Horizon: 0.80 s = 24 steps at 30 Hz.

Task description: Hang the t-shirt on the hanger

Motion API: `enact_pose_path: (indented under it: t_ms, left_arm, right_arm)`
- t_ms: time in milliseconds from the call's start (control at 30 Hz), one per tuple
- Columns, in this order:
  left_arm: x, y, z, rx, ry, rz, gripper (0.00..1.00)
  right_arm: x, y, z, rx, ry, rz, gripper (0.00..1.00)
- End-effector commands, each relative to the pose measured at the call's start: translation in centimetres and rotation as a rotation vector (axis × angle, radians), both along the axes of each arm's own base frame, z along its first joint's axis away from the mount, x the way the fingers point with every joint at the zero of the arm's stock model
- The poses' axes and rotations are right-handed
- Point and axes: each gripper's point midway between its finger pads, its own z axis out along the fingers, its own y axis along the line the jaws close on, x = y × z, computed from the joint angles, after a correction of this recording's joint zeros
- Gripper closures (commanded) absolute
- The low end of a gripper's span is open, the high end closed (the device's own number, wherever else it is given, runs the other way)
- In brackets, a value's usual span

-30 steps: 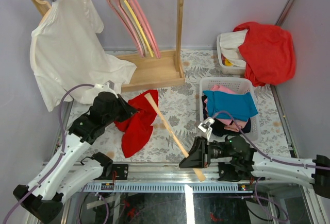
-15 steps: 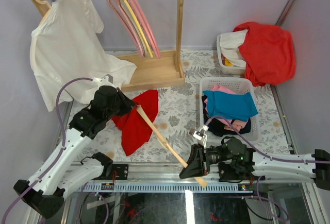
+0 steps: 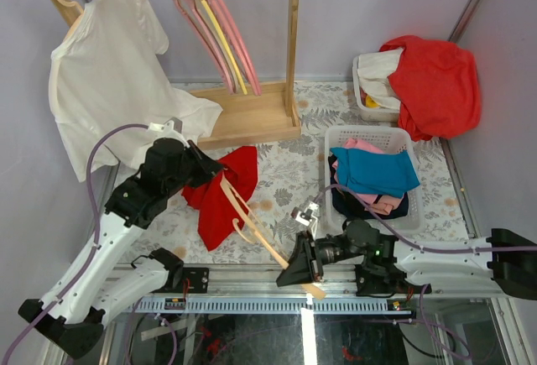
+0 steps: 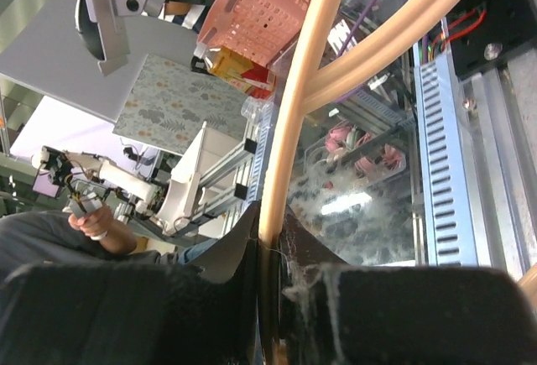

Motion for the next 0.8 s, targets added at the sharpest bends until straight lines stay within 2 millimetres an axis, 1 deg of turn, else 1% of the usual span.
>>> enact_pose_path:
  t_ms: [0,67,133,267,333,433,500,567,633,700,767]
  left_arm:
    - [-1.2,-1.8,3.0,-0.073,-0.058,-0.117,1.00]
    - [-1.7,-2.0,4.0,-0.092,-0.077,-0.139,1.00]
    - [-2.2,-2.0,5.0,-0.104,-0.094,-0.156,1.00]
    - [-3.2,-2.5,8.0,-0.154,-0.154,-0.209,1.00]
    - [-3.6,-2.6,9.3,-0.176,-0.183,-0.224,1.00]
    - [-4.3,-2.7,10.8,-0.203,-0.212,-0.246,1.00]
    - [-4.8,-2.9,11.4,-0.218,-0.226,-0.269,1.00]
    - [-4.9,-3.0,11.6,-0.218,-0.234,-0.282,1.00]
    - [-4.8,-3.0,11.4,-0.207,-0.231,-0.284,1.00]
    - [-4.8,-3.1,11.3,-0.207,-0.228,-0.289,1.00]
    - [-4.8,-3.4,11.1,-0.215,-0.222,-0.301,1.00]
  right_arm:
    - [0.9,2.5,6.7,0.224,-0.128,-0.019,1.00]
    - [1.2,3.4,7.6,0.256,-0.123,-0.008,1.00]
    - [1.9,4.0,8.8,0.308,-0.075,0.004,1.00]
    - [3.3,4.0,10.3,0.421,0.060,0.032,1.00]
    - [4.2,4.2,10.3,0.440,0.092,0.017,1.00]
    - [5.0,4.0,10.4,0.457,0.073,-0.031,1.00]
    - [5.4,3.4,11.5,0.495,0.046,-0.051,1.00]
    - [5.4,2.6,13.4,0.550,0.004,-0.045,1.00]
    - [4.9,1.9,15.3,0.598,-0.029,-0.013,1.00]
    - [5.0,1.8,16.2,0.611,-0.044,-0.003,1.00]
    - [5.4,2.1,16.3,0.603,-0.053,-0.015,1.00]
